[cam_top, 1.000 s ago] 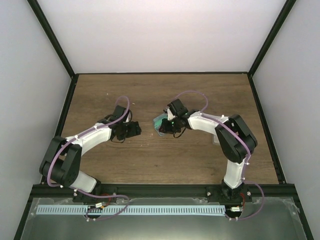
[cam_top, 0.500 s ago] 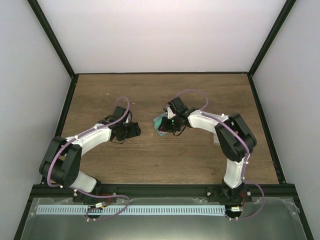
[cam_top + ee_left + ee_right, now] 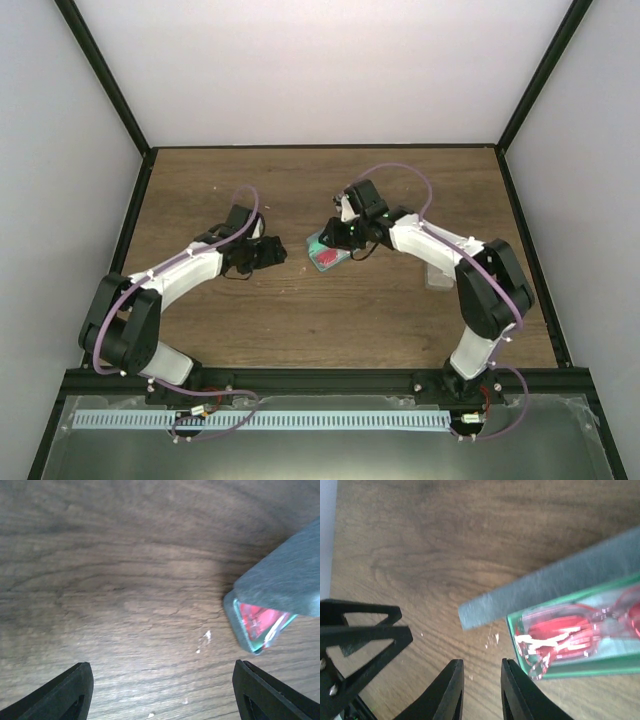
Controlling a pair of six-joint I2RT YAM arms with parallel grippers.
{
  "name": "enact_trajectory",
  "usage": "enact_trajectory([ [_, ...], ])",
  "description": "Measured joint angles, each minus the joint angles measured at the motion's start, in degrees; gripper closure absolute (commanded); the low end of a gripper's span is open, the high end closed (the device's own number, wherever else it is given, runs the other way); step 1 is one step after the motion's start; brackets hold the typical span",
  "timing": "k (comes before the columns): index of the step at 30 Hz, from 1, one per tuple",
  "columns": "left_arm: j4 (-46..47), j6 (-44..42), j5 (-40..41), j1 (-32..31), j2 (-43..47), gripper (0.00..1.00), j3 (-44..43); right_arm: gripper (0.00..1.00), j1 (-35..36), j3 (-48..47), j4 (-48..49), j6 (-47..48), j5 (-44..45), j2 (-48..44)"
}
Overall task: Organize the sunglasses
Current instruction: Close the sunglasses case at the center of the board.
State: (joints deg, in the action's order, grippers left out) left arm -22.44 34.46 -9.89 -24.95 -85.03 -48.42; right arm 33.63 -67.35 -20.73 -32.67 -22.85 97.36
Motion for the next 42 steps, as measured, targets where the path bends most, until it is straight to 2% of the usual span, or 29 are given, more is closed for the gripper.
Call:
enact_trajectory([
  [10,0.0,-0.2,-1.5,0.0,-0.4,0.21,-4.9,0.75,-0.4,-18.6,-4.5,0.5,2.5,9.2],
  [14,0.0,-0.3,-2.5,0.0,-0.4,0.21,-4.9,0.75,-0.8,-21.6,-4.5,0.2,2.9,11.5],
  [19,0.0,-0.4,-3.8,-0.2,-0.4,0.21,-4.9,0.75,-1.6,-21.2,-5.4,-0.3,3.0,13.2],
  [26,0.3,-0.3,-3.9,-0.3,-0.4,0.21,-3.9,0.75,-1.7,-15.4,-5.1,-1.1,2.6,13.3],
  [42,0.7,0.4,-3.6,-0.4,-0.1,0.21,-0.6,0.76,-1.7,-4.6,4.3,-1.7,2.4,7.6],
])
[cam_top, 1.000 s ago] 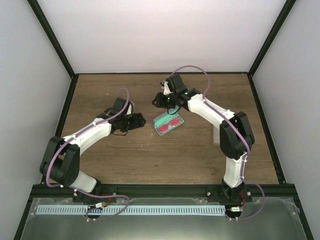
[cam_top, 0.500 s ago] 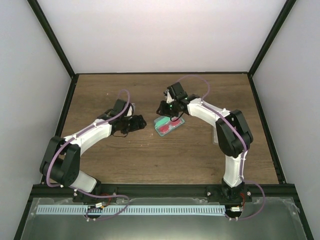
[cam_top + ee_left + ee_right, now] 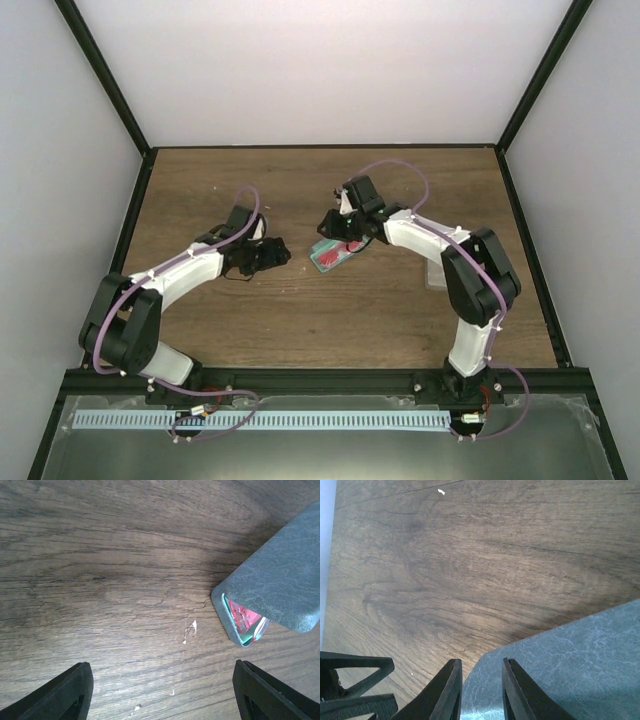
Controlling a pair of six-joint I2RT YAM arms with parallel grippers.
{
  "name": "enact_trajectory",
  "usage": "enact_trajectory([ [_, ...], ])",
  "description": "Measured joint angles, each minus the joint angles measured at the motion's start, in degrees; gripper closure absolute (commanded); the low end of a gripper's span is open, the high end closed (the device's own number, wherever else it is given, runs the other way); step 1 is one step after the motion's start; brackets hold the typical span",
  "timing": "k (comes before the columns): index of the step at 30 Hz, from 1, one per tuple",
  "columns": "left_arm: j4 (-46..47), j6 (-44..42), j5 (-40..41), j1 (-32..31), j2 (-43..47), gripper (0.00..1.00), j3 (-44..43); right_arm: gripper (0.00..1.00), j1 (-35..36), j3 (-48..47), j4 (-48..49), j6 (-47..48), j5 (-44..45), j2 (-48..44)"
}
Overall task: Organize the sunglasses
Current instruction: Close the sunglasses case at the center of the board.
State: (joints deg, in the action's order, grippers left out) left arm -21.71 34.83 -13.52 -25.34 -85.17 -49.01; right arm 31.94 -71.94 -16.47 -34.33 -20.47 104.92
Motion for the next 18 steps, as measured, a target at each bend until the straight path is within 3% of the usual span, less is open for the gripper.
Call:
enact_trajectory([
  [10,0.2,1.0,0.4,0.0,0.5,0.21,1.3,0.75,0.0,5.1,2.8,-0.2,-0.3,-2.5],
  [18,0.6,1.2,0.4,-0.1,0.6,0.21,1.3,0.75,0.0,8.2,-1.4,-0.5,-0.2,-1.6],
])
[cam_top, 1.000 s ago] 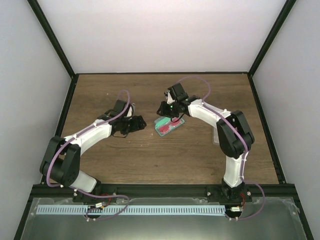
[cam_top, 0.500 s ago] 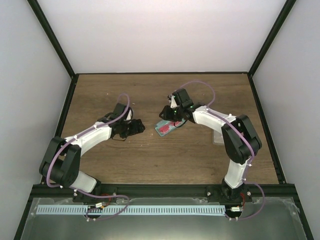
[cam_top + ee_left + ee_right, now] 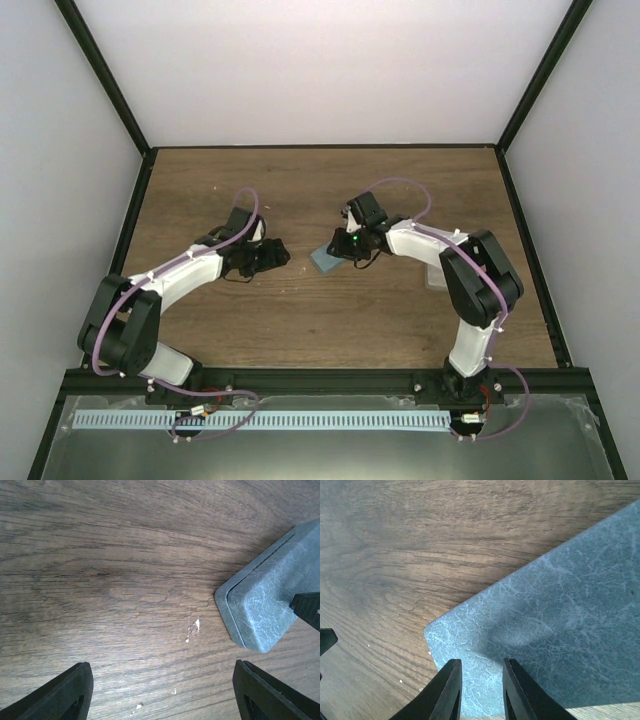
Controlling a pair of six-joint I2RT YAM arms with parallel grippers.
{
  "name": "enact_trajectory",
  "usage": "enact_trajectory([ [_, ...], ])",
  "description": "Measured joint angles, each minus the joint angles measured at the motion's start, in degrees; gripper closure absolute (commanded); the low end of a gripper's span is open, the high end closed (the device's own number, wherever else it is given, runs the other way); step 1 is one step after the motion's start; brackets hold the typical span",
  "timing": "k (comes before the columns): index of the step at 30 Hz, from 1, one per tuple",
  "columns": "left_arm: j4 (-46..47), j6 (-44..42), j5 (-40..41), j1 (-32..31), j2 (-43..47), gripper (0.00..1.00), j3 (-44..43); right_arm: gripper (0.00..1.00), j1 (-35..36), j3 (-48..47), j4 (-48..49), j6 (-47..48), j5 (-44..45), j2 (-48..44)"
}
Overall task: Organize the sunglasses
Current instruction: Close the sunglasses case at the center of the board.
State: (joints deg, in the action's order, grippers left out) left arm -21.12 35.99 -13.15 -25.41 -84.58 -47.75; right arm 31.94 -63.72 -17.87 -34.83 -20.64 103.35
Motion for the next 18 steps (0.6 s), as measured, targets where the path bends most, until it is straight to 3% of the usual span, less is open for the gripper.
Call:
enact_trajectory([
  [7,-0.4,-2.0,0.2,-0.6,0.2,0.18,-0.9,0.75,0.0,-1.0,-1.9,-0.3,0.3,-0.2],
  [12,-1.6,-6.4,0.6,-3.6,-3.6,0.00,-9.8,0.71,-0.8,-3.6,-5.8,-0.8,3.7,-4.6],
  [16,-2.2,-10.2,1.7,-7.3,-10.5,0.00,-20.1,0.51,-5.4,-4.9,-9.5,-1.7,8.8,-11.8],
  [18,-2.8,-12.6,2.7,-9.6,-14.6,0.00,-25.4,0.23,-9.4,-4.9,-12.0,-1.6,11.6,-15.2],
])
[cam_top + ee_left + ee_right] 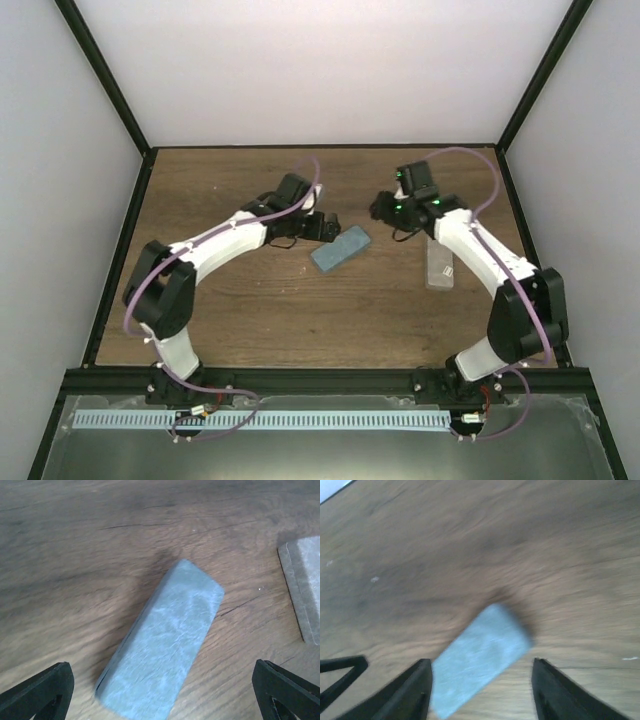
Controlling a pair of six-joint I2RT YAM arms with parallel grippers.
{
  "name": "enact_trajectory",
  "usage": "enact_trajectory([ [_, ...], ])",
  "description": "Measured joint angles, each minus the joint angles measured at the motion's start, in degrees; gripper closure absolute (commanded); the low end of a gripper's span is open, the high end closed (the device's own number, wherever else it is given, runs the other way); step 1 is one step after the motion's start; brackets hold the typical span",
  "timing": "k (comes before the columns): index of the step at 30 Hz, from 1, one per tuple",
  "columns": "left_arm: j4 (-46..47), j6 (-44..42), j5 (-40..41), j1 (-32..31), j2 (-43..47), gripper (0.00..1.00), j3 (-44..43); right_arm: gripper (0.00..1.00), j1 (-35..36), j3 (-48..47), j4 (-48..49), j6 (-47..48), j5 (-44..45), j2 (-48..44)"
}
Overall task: Organize the sunglasses
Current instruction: Close the sunglasses case at the center of the board.
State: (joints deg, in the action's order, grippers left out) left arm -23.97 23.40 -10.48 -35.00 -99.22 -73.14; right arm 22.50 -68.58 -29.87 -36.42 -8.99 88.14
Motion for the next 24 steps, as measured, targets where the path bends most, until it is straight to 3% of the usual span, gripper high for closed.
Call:
enact_trajectory([
  [2,-0.7,-2.3,1.0,-1.9,-3.1,0.00,-3.5,0.10,-3.8,0.4,-2.0,0.5,2.7,-2.3],
  [5,-2.0,-7.3,2.9,-5.3,-7.5,0.00,-7.8,0.01,-8.7,3.0,-4.0,1.6,5.0,-5.3],
  [13,-8.9,-18.5,6.8,-11.9,-17.6,0.00,-18.4,0.00,-19.5,12.6,-7.1,6.4,2.5,-10.8],
  [24,-14.8,-23.5,11.4,-11.0,-19.9,0.00,-20.9,0.00,-20.5,17.1,-7.0,12.5,1.2,-5.2],
])
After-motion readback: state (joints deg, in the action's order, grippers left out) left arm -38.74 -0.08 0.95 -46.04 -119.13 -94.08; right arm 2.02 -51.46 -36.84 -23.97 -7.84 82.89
